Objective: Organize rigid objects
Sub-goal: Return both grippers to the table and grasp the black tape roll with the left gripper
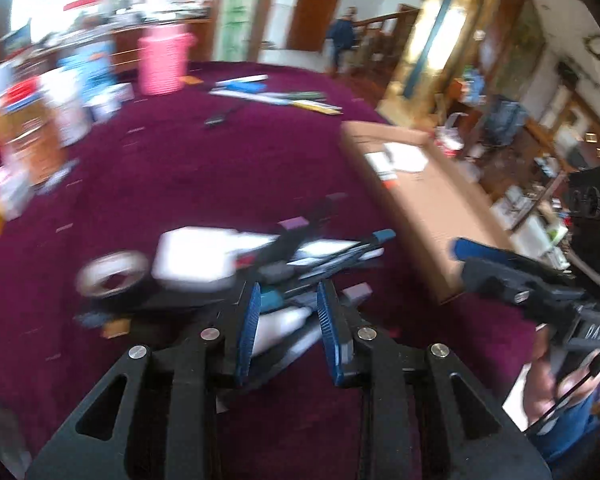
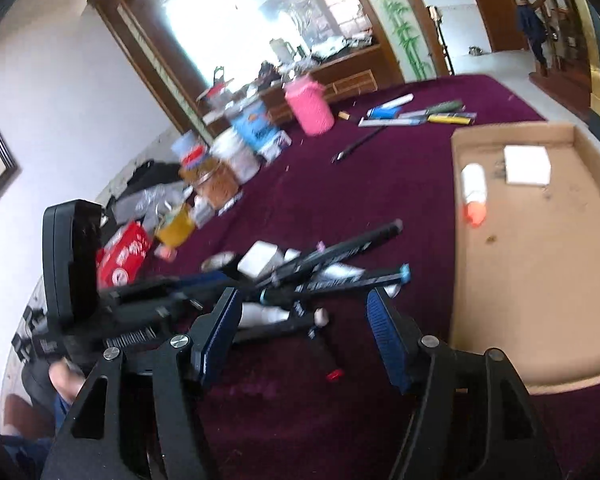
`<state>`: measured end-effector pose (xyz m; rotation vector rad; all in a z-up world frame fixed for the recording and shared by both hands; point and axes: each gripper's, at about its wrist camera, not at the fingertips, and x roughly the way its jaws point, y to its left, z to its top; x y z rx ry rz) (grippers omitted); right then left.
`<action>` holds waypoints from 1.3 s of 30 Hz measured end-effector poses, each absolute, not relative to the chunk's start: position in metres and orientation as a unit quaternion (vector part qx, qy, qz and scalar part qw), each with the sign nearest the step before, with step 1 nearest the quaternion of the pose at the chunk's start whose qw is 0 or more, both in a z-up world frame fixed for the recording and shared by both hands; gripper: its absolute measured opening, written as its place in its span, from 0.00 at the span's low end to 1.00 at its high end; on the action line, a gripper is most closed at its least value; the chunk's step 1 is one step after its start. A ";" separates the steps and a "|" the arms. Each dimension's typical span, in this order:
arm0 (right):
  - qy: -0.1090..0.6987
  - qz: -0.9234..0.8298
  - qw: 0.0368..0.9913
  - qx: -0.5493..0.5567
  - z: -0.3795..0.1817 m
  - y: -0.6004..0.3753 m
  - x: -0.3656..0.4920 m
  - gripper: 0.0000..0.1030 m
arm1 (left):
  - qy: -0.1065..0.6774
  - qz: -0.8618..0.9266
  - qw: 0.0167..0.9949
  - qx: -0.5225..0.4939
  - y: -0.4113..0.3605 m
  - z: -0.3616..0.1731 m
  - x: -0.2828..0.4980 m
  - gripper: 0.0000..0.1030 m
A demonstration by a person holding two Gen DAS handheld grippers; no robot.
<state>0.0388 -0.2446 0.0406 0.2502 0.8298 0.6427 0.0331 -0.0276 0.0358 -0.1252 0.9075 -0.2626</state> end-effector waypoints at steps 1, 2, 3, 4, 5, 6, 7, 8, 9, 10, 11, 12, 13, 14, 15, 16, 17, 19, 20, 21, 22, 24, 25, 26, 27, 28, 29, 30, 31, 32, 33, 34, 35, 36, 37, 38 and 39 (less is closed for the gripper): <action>0.399 0.310 0.855 0.118 0.037 -0.242 0.037 0.58 | 0.441 -0.109 0.889 -0.063 -0.012 0.034 0.033 0.26; 0.401 0.313 0.852 0.119 0.034 -0.238 0.037 0.58 | 0.447 -0.089 0.888 -0.068 0.003 0.031 0.036 0.26; 0.403 0.312 0.852 0.120 0.032 -0.237 0.037 0.58 | 0.451 -0.077 0.886 -0.075 0.013 0.028 0.038 0.28; 0.405 0.310 0.852 0.120 0.030 -0.238 0.036 0.58 | 0.462 -0.067 0.880 -0.084 0.027 0.023 0.043 0.40; 0.405 0.309 0.852 0.122 0.028 -0.237 0.037 0.58 | 0.468 -0.060 0.877 -0.092 0.038 0.018 0.047 0.54; 0.405 0.310 0.852 0.123 0.027 -0.238 0.037 0.58 | 0.467 -0.057 0.877 -0.100 0.045 0.015 0.049 0.58; 0.404 0.310 0.852 0.124 0.027 -0.239 0.034 0.58 | 0.465 -0.054 0.877 -0.106 0.049 0.012 0.049 0.61; 0.405 0.309 0.852 0.123 0.026 -0.239 0.033 0.58 | 0.468 -0.051 0.875 -0.110 0.052 0.009 0.053 0.61; 0.406 0.309 0.851 0.122 0.025 -0.239 0.032 0.58 | 0.474 -0.053 0.872 -0.111 0.051 0.006 0.058 0.61; 0.407 0.308 0.851 0.121 0.025 -0.240 0.030 0.58 | 0.478 -0.053 0.870 -0.108 0.050 0.003 0.061 0.61; 0.408 0.307 0.852 0.119 0.024 -0.240 0.029 0.58 | 0.482 -0.048 0.869 -0.101 0.046 -0.001 0.066 0.61; 0.409 0.305 0.852 0.119 0.024 -0.241 0.029 0.58 | 0.486 -0.044 0.868 -0.094 0.045 -0.006 0.070 0.61; 0.410 0.305 0.852 0.119 0.024 -0.242 0.028 0.58 | 0.492 -0.040 0.865 -0.086 0.041 -0.009 0.075 0.61; 0.411 0.303 0.851 0.118 0.023 -0.243 0.028 0.58 | 0.489 -0.028 0.869 -0.071 0.036 -0.011 0.078 0.63; 0.412 0.303 0.851 0.118 0.023 -0.243 0.027 0.58 | 0.491 -0.019 0.869 -0.060 0.034 -0.014 0.081 0.64; 0.413 0.304 0.851 0.117 0.022 -0.243 0.027 0.58 | 0.493 -0.015 0.868 -0.054 0.036 -0.016 0.084 0.64; 0.414 0.306 0.850 0.114 0.021 -0.242 0.026 0.58 | 0.496 -0.015 0.866 -0.053 0.036 -0.020 0.088 0.64; 0.415 0.308 0.848 0.112 0.021 -0.240 0.024 0.58 | 0.500 -0.013 0.864 -0.061 0.039 -0.026 0.095 0.64; 0.416 0.310 0.848 0.112 0.020 -0.238 0.024 0.58 | 0.500 -0.010 0.863 -0.066 0.042 -0.030 0.098 0.63; 0.417 0.312 0.847 0.111 0.020 -0.237 0.023 0.58 | 0.491 -0.008 0.868 -0.072 0.046 -0.031 0.099 0.63; 0.418 0.313 0.846 0.110 0.019 -0.236 0.023 0.58 | 0.487 -0.009 0.870 -0.076 0.048 -0.030 0.099 0.62; 0.421 0.314 0.844 0.110 0.018 -0.233 0.023 0.58 | 0.483 -0.011 0.871 -0.083 0.051 -0.029 0.096 0.57; 0.424 0.315 0.842 0.111 0.017 -0.232 0.023 0.58 | 0.482 -0.013 0.872 -0.086 0.052 -0.028 0.095 0.57; 0.429 0.316 0.838 0.116 0.015 -0.231 0.025 0.58 | 0.478 -0.015 0.873 -0.093 0.054 -0.028 0.092 0.56; 0.432 0.317 0.835 0.120 0.014 -0.230 0.026 0.58 | 0.478 -0.016 0.873 -0.096 0.055 -0.027 0.089 0.56; 0.435 0.320 0.833 0.121 0.012 -0.228 0.027 0.58 | 0.477 -0.019 0.873 -0.098 0.056 -0.025 0.085 0.56; 0.438 0.322 0.831 0.120 0.012 -0.226 0.029 0.58 | 0.475 -0.022 0.874 -0.102 0.057 -0.022 0.080 0.56; 0.441 0.322 0.830 0.116 0.011 -0.224 0.030 0.58 | 0.470 -0.026 0.876 -0.103 0.056 -0.017 0.072 0.56; 0.443 0.322 0.829 0.112 0.011 -0.221 0.033 0.58 | 0.465 -0.029 0.879 -0.102 0.055 -0.013 0.065 0.56; 0.446 0.322 0.828 0.109 0.011 -0.218 0.039 0.58 | 0.460 -0.033 0.881 -0.101 0.054 -0.009 0.057 0.57; 0.447 0.317 0.829 0.109 0.012 -0.218 0.043 0.58 | 0.455 -0.035 0.884 -0.101 0.054 -0.004 0.046 0.57; 0.450 0.313 0.829 0.109 0.012 -0.217 0.049 0.58 | 0.452 -0.038 0.886 -0.102 0.052 -0.002 0.040 0.57; 0.453 0.312 0.828 0.108 0.012 -0.215 0.056 0.58 | 0.450 -0.043 0.886 -0.102 0.052 -0.001 0.028 0.57; 0.456 0.313 0.826 0.109 0.011 -0.214 0.061 0.58 | 0.450 -0.043 0.886 -0.105 0.051 -0.001 0.023 0.57; 0.458 0.313 0.825 0.110 0.010 -0.212 0.066 0.58 | 0.451 -0.044 0.885 -0.107 0.050 -0.003 0.017 0.57; 0.462 0.311 0.823 0.110 0.008 -0.209 0.072 0.58 | 0.453 -0.047 0.884 -0.108 0.050 -0.005 0.010 0.57; 0.466 0.308 0.822 0.110 0.006 -0.207 0.077 0.58 | 0.455 -0.049 0.882 -0.110 0.049 -0.009 0.003 0.57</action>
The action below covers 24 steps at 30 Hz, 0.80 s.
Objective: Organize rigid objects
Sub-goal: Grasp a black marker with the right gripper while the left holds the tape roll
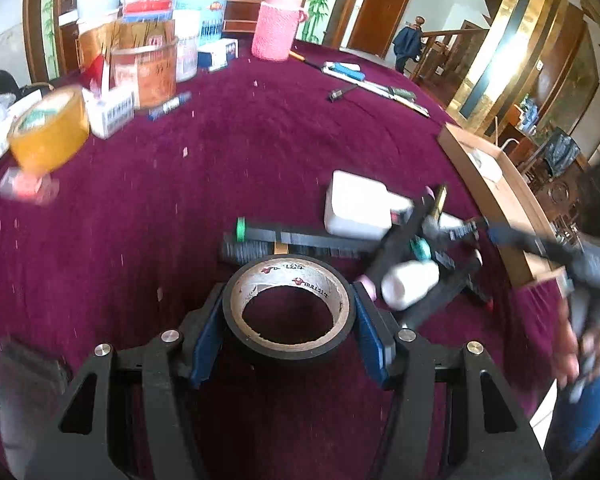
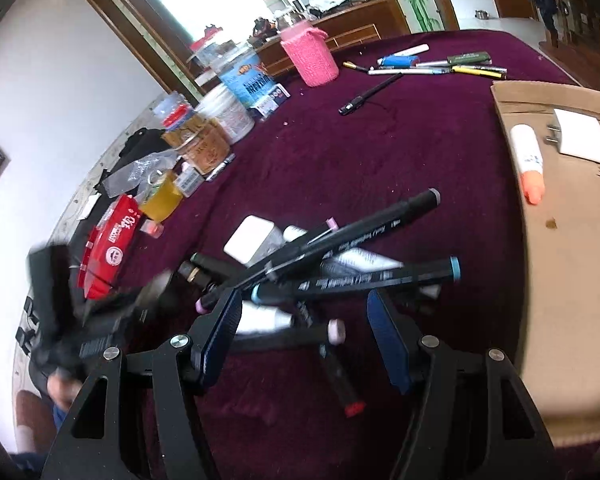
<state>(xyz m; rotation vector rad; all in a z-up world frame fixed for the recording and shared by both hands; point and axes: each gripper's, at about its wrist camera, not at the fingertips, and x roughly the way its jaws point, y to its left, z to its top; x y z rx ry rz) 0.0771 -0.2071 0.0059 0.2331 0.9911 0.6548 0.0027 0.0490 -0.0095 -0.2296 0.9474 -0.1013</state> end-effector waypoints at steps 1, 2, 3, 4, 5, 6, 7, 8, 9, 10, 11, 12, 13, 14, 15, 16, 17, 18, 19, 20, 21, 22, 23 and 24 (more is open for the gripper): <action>0.467 0.305 0.823 0.110 0.004 -0.205 0.081 0.58 | 0.458 -0.050 0.880 -0.113 0.048 -0.013 -0.001 0.57; 0.468 0.304 0.822 0.111 0.002 -0.203 0.085 0.58 | 0.462 -0.053 0.878 -0.114 0.046 -0.016 -0.007 0.57; 0.470 0.307 0.820 0.110 0.000 -0.201 0.086 0.58 | 0.463 -0.055 0.877 -0.114 0.045 -0.021 -0.010 0.57; 0.472 0.313 0.817 0.109 -0.001 -0.199 0.087 0.58 | 0.464 -0.054 0.877 -0.115 0.045 -0.023 -0.012 0.57; 0.477 0.322 0.811 0.106 -0.003 -0.195 0.086 0.58 | 0.463 -0.052 0.878 -0.114 0.045 -0.025 -0.014 0.57; 0.482 0.330 0.805 0.103 -0.005 -0.192 0.085 0.58 | 0.458 -0.053 0.881 -0.111 0.044 -0.025 -0.015 0.57; 0.488 0.335 0.800 0.097 -0.007 -0.189 0.083 0.58 | 0.457 -0.054 0.881 -0.112 0.044 -0.024 -0.014 0.57; 0.498 0.343 0.792 0.083 -0.009 -0.184 0.076 0.59 | 0.456 -0.056 0.880 -0.117 0.046 -0.024 -0.013 0.57; 0.503 0.354 0.785 0.071 -0.009 -0.181 0.069 0.59 | 0.456 -0.057 0.881 -0.117 0.046 -0.025 -0.012 0.57; 0.507 0.376 0.774 0.051 -0.008 -0.176 0.057 0.59 | 0.454 -0.060 0.881 -0.117 0.047 -0.025 -0.013 0.57; 0.510 0.394 0.764 0.033 -0.008 -0.171 0.047 0.59 | 0.452 -0.063 0.882 -0.120 0.048 -0.025 -0.013 0.57; 0.515 0.419 0.747 0.008 -0.006 -0.163 0.033 0.59 | 0.452 -0.064 0.881 -0.123 0.049 -0.025 -0.013 0.57; 0.517 0.443 0.732 -0.013 -0.004 -0.157 0.021 0.59 | 0.451 -0.066 0.881 -0.127 0.050 -0.025 -0.013 0.57; 0.515 0.475 0.712 -0.041 -0.001 -0.149 0.003 0.59 | 0.450 -0.067 0.881 -0.130 0.051 -0.026 -0.013 0.57; 0.510 0.482 0.710 -0.058 0.001 -0.146 -0.005 0.59 | 0.449 -0.068 0.881 -0.133 0.052 -0.026 -0.013 0.57; 0.504 0.477 0.716 -0.076 0.003 -0.143 -0.012 0.59 | 0.449 -0.068 0.881 -0.133 0.052 -0.026 -0.014 0.57; 0.487 0.452 0.737 -0.119 0.006 -0.137 -0.019 0.59 | 0.449 -0.068 0.881 -0.132 0.052 -0.026 -0.014 0.57; 0.471 0.437 0.751 -0.150 0.007 -0.133 -0.023 0.59 | 0.449 -0.067 0.881 -0.131 0.051 -0.026 -0.014 0.57; 0.455 0.427 0.761 -0.177 0.008 -0.128 -0.026 0.58 | 0.449 -0.067 0.882 -0.131 0.051 -0.026 -0.014 0.57; 0.445 0.420 0.765 -0.200 0.007 -0.123 -0.027 0.55 | 0.449 -0.066 0.882 -0.130 0.051 -0.026 -0.015 0.57; 0.446 0.420 0.763 -0.206 0.005 -0.119 -0.025 0.51 | 0.449 -0.066 0.882 -0.130 0.051 -0.026 -0.014 0.57; 0.447 0.422 0.760 -0.211 0.004 -0.115 -0.022 0.42 | 0.449 -0.066 0.882 -0.129 0.051 -0.026 -0.015 0.57; 0.446 0.425 0.756 -0.221 0.001 -0.110 -0.022 0.39 | 0.449 -0.066 0.882 -0.128 0.051 -0.026 -0.015 0.57; 0.446 0.427 0.751 -0.233 -0.003 -0.105 -0.019 0.39 | 0.449 -0.066 0.882 -0.128 0.051 -0.026 -0.014 0.57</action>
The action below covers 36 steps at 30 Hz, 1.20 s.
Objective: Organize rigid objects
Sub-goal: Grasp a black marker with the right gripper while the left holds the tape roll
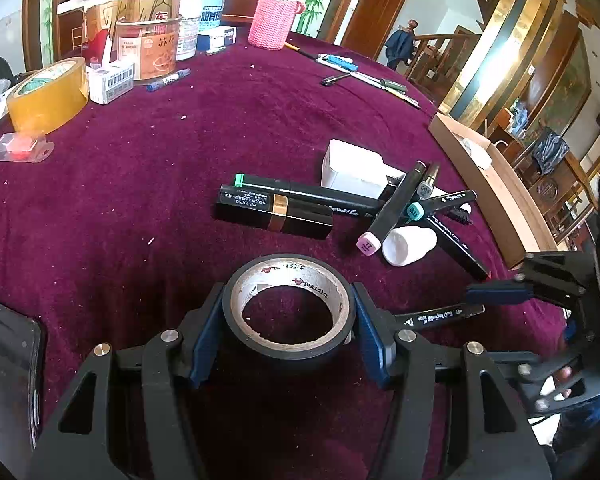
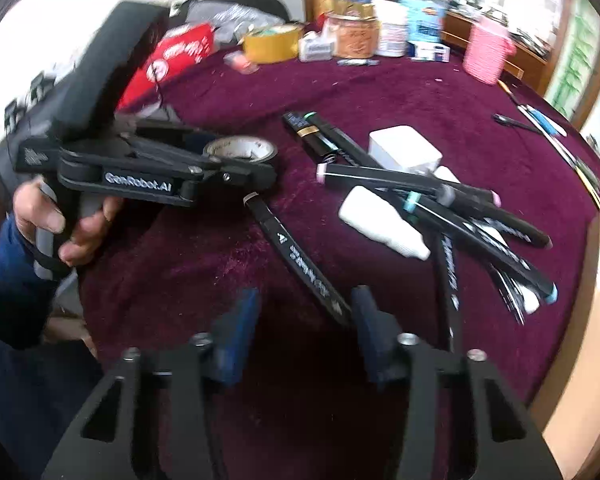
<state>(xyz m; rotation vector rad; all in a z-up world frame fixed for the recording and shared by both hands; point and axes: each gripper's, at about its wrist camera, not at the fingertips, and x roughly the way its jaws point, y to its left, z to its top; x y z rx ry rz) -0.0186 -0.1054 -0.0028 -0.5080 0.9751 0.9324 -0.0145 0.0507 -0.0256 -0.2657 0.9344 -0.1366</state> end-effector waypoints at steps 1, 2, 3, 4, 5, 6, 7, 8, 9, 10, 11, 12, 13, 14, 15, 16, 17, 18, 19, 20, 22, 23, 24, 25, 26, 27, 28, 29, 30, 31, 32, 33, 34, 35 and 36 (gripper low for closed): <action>0.447 0.425 0.750 -0.240 -0.006 -0.103 -0.016 0.37 | 0.449 -0.065 0.882 -0.127 0.050 -0.026 -0.014 0.57; 0.444 0.421 0.752 -0.247 -0.008 -0.099 -0.011 0.33 | 0.449 -0.065 0.882 -0.125 0.050 -0.026 -0.014 0.57; 0.445 0.422 0.750 -0.248 -0.009 -0.098 -0.008 0.30 | 0.449 -0.064 0.883 -0.124 0.049 -0.026 -0.014 0.57; 0.448 0.425 0.746 -0.249 -0.012 -0.095 -0.005 0.24 | 0.449 -0.063 0.883 -0.124 0.049 -0.026 -0.015 0.57; 0.451 0.423 0.745 -0.250 -0.018 -0.091 -0.001 0.21 | 0.449 -0.063 0.883 -0.124 0.049 -0.026 -0.015 0.57; 0.452 0.422 0.746 -0.248 -0.019 -0.091 0.000 0.18 | 0.449 -0.063 0.883 -0.124 0.049 -0.026 -0.015 0.57; 0.451 0.426 0.744 -0.247 -0.018 -0.092 -0.002 0.12 | 0.449 -0.063 0.883 -0.124 0.049 -0.026 -0.015 0.57; 0.449 0.423 0.744 -0.254 -0.018 -0.093 -0.007 0.13 | 0.449 -0.063 0.883 -0.124 0.049 -0.026 -0.015 0.57; 0.448 0.415 0.746 -0.265 -0.017 -0.095 -0.013 0.12 | 0.449 -0.063 0.883 -0.124 0.049 -0.026 -0.015 0.57; 0.448 0.409 0.748 -0.270 -0.017 -0.097 -0.018 0.13 | 0.449 -0.062 0.883 -0.123 0.048 -0.026 -0.015 0.57; 0.453 0.401 0.750 -0.267 -0.017 -0.103 -0.022 0.13 | 0.449 -0.062 0.883 -0.120 0.048 -0.026 -0.015 0.57; 0.458 0.390 0.754 -0.262 -0.017 -0.108 -0.023 0.13 | 0.449 -0.060 0.884 -0.117 0.047 -0.026 -0.015 0.57; 0.465 0.368 0.765 -0.251 -0.017 -0.118 -0.022 0.13 | 0.450 -0.059 0.884 -0.114 0.046 -0.026 -0.015 0.57; 0.470 0.354 0.771 -0.242 -0.018 -0.123 -0.020 0.13 | 0.450 -0.058 0.884 -0.111 0.045 -0.026 -0.015 0.57; 0.476 0.342 0.779 -0.222 -0.019 -0.131 -0.018 0.13 | 0.450 -0.056 0.885 -0.106 0.044 -0.026 -0.014 0.57; 0.478 0.340 0.782 -0.211 -0.019 -0.136 -0.020 0.13 | 0.451 -0.054 0.885 -0.102 0.043 -0.026 -0.014 0.57; 0.475 0.336 0.787 -0.204 -0.018 -0.140 -0.022 0.13 | 0.452 -0.051 0.886 -0.096 0.041 -0.026 -0.014 0.57; 0.473 0.332 0.793 -0.194 -0.019 -0.142 -0.024 0.13 | 0.452 -0.048 0.886 -0.089 0.039 -0.027 -0.013 0.57; 0.471 0.329 0.797 -0.185 -0.020 -0.144 -0.025 0.13 | 0.453 -0.045 0.887 -0.082 0.038 -0.027 -0.013 0.57; 0.467 0.327 0.802 -0.178 -0.021 -0.146 -0.026 0.14 | 0.453 -0.044 0.887 -0.079 0.037 -0.027 -0.013 0.57; 0.463 0.328 0.805 -0.173 -0.021 -0.148 -0.026 0.14 | 0.454 -0.040 0.887 -0.069 0.035 -0.027 -0.013 0.57; 0.463 0.329 0.806 -0.168 -0.021 -0.150 -0.026 0.14 | 0.454 -0.039 0.888 -0.064 0.034 -0.028 -0.013 0.57; 0.465 0.330 0.806 -0.161 -0.021 -0.151 -0.024 0.14 | 0.454 -0.037 0.888 -0.060 0.032 -0.028 -0.013 0.57; 0.469 0.330 0.806 -0.151 -0.021 -0.152 -0.023 0.15 | 0.454 -0.036 0.888 -0.056 0.032 -0.028 -0.013 0.57; 0.470 0.331 0.806 -0.144 -0.021 -0.153 -0.022 0.16 | 0.454 -0.034 0.889 -0.052 0.031 -0.028 -0.013 0.57; 0.468 0.333 0.806 -0.143 -0.021 -0.152 -0.022 0.16 | 0.455 -0.032 0.889 -0.048 0.029 -0.028 -0.013 0.57; 0.466 0.333 0.807 -0.142 -0.022 -0.153 -0.023 0.16 | 0.455 -0.031 0.889 -0.044 0.029 -0.029 -0.013 0.57; 0.465 0.332 0.809 -0.139 -0.022 -0.153 -0.023 0.16 | 0.454 -0.030 0.889 -0.041 0.028 -0.029 -0.013 0.57; 0.464 0.330 0.811 -0.134 -0.023 -0.154 -0.023 0.16 | 0.454 -0.028 0.890 -0.038 0.027 -0.029 -0.013 0.57; 0.462 0.329 0.813 -0.134 -0.023 -0.153 -0.024 0.14 | 0.454 -0.027 0.890 -0.037 0.027 -0.029 -0.012 0.57; 0.457 0.327 0.816 -0.138 -0.023 -0.152 -0.026 0.13 | 0.453 -0.027 0.890 -0.038 0.027 -0.029 -0.013 0.57; 0.454 0.327 0.817 -0.139 -0.023 -0.152 -0.027 0.13 | 0.453 -0.026 0.890 -0.040 0.028 -0.028 -0.013 0.57; 0.454 0.330 0.817 -0.132 -0.022 -0.154 -0.027 0.13 | 0.452 -0.026 0.891 -0.041 0.028 -0.028 -0.013 0.57; 0.455 0.336 0.817 -0.118 -0.021 -0.156 -0.027 0.13 | 0.451 -0.025 0.891 -0.042 0.028 -0.028 -0.014 0.57; 0.456 0.339 0.816 -0.110 -0.021 -0.157 -0.028 0.13 | 0.449 -0.025 0.892 -0.042 0.028 -0.027 -0.016 0.57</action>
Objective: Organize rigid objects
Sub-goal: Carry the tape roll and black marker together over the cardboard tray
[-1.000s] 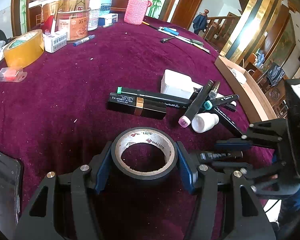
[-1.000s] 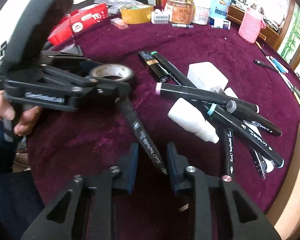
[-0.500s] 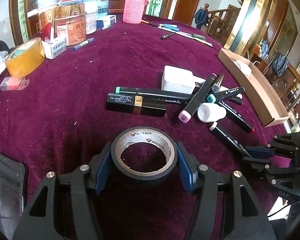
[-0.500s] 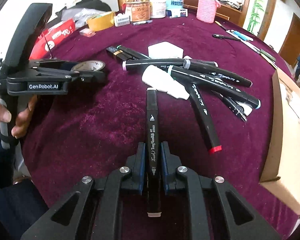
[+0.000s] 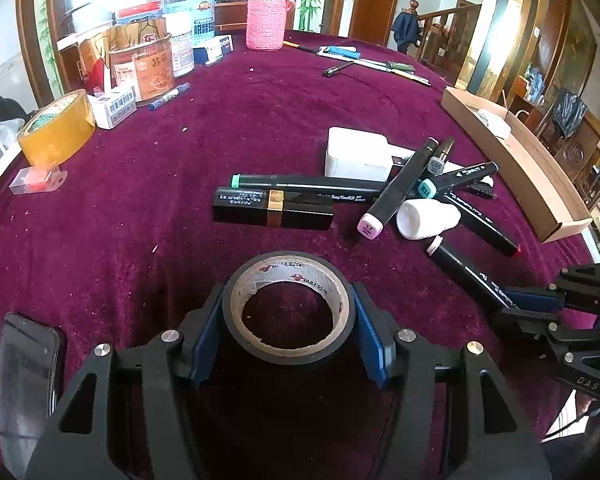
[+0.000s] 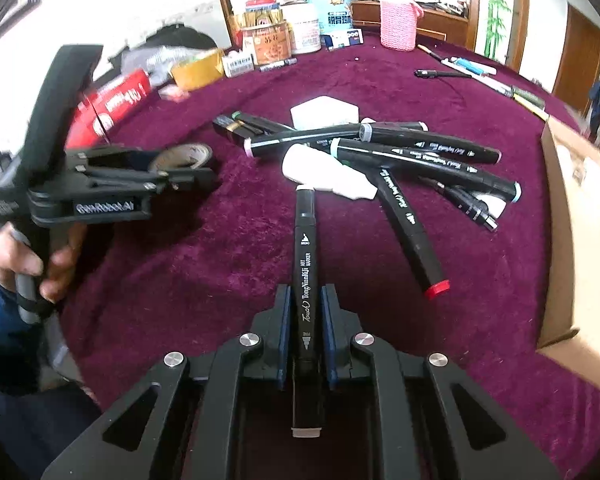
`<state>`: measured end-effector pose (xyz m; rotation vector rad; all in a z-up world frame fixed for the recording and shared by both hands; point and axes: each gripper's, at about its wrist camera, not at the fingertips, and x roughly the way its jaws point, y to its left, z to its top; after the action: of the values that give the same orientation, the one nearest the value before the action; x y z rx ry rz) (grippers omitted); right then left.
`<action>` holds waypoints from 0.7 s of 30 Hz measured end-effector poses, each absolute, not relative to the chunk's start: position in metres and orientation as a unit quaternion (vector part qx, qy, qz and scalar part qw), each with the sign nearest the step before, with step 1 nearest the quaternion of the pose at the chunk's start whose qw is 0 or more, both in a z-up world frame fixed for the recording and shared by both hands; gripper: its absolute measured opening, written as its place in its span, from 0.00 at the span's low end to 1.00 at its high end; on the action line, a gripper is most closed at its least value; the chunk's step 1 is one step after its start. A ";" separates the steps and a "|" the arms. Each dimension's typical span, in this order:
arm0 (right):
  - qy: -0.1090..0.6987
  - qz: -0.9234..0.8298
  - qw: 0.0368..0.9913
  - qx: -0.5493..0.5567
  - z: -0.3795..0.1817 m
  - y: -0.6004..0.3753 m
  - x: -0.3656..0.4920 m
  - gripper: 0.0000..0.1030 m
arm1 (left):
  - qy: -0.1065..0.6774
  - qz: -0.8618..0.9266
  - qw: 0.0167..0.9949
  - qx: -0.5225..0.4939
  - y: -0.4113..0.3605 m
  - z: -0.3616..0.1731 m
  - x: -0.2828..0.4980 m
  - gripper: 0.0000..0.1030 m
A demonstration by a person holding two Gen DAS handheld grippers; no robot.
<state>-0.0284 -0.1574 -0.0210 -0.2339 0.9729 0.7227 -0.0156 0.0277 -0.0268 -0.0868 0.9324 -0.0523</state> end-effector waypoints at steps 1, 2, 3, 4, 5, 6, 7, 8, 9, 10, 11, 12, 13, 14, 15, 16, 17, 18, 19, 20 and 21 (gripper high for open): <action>0.455 0.340 0.816 -0.109 -0.021 -0.158 -0.029 0.13 | 0.448 -0.024 0.893 -0.042 0.027 -0.026 -0.017 0.57; 0.450 0.341 0.818 -0.107 -0.019 -0.159 -0.031 0.13 | 0.446 -0.023 0.894 -0.041 0.027 -0.025 -0.018 0.57; 0.447 0.345 0.819 -0.099 -0.018 -0.161 -0.032 0.13 | 0.444 -0.024 0.895 -0.041 0.026 -0.023 -0.019 0.57; 0.446 0.349 0.819 -0.093 -0.016 -0.162 -0.033 0.13 | 0.443 -0.026 0.895 -0.042 0.025 -0.022 -0.020 0.57; 0.444 0.351 0.819 -0.088 -0.014 -0.164 -0.034 0.13 | 0.442 -0.028 0.896 -0.042 0.024 -0.021 -0.020 0.57; 0.439 0.353 0.822 -0.084 -0.012 -0.166 -0.035 0.13 | 0.440 -0.030 0.897 -0.040 0.021 -0.019 -0.021 0.57; 0.435 0.355 0.824 -0.080 -0.010 -0.167 -0.036 0.13 | 0.439 -0.032 0.897 -0.037 0.019 -0.017 -0.021 0.57; 0.432 0.356 0.825 -0.075 -0.008 -0.169 -0.037 0.13 | 0.436 -0.034 0.898 -0.034 0.015 -0.015 -0.021 0.57; 0.430 0.356 0.827 -0.070 -0.006 -0.171 -0.037 0.13 | 0.434 -0.037 0.900 -0.032 0.012 -0.012 -0.022 0.57; 0.429 0.355 0.828 -0.066 -0.005 -0.173 -0.036 0.13 | 0.432 -0.040 0.900 -0.032 0.009 -0.010 -0.021 0.57; 0.426 0.352 0.831 -0.058 -0.004 -0.177 -0.035 0.13 | 0.431 -0.044 0.901 -0.031 0.006 -0.007 -0.021 0.57; 0.425 0.350 0.833 -0.052 -0.003 -0.180 -0.034 0.13 | 0.426 -0.048 0.903 -0.029 0.001 -0.003 -0.021 0.57; 0.424 0.348 0.835 -0.042 -0.002 -0.184 -0.032 0.13 | 0.425 -0.051 0.903 -0.028 -0.002 -0.001 -0.021 0.57; 0.423 0.346 0.837 -0.031 -0.001 -0.188 -0.031 0.13 | 0.424 -0.056 0.904 -0.027 -0.006 0.001 -0.020 0.57; 0.422 0.343 0.839 -0.021 0.000 -0.193 -0.030 0.13 | 0.422 -0.062 0.904 -0.024 -0.012 0.004 -0.019 0.57; 0.421 0.341 0.841 -0.014 0.001 -0.197 -0.029 0.13 | 0.420 -0.068 0.905 -0.022 -0.017 0.007 -0.018 0.57; 0.420 0.338 0.842 -0.001 0.002 -0.203 -0.027 0.13 | 0.419 -0.071 0.905 -0.020 -0.022 0.009 -0.017 0.57; 0.419 0.337 0.843 0.007 0.003 -0.207 -0.025 0.13 | 0.418 -0.077 0.905 -0.018 -0.028 0.012 -0.015 0.57; 0.417 0.334 0.845 0.018 0.004 -0.213 -0.024 0.13 | 0.416 -0.084 0.905 -0.016 -0.034 0.015 -0.014 0.57; 0.415 0.331 0.847 0.025 0.005 -0.218 -0.023 0.13 | 0.416 -0.087 0.905 -0.014 -0.039 0.017 -0.013 0.57; 0.414 0.329 0.848 0.032 0.005 -0.223 -0.022 0.13 | 0.416 -0.093 0.905 -0.010 -0.046 0.019 -0.011 0.57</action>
<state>-0.0221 -0.2226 0.0053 0.0670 0.8718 0.6927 -0.0112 -0.0461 0.0192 -0.0208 0.8598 -0.1914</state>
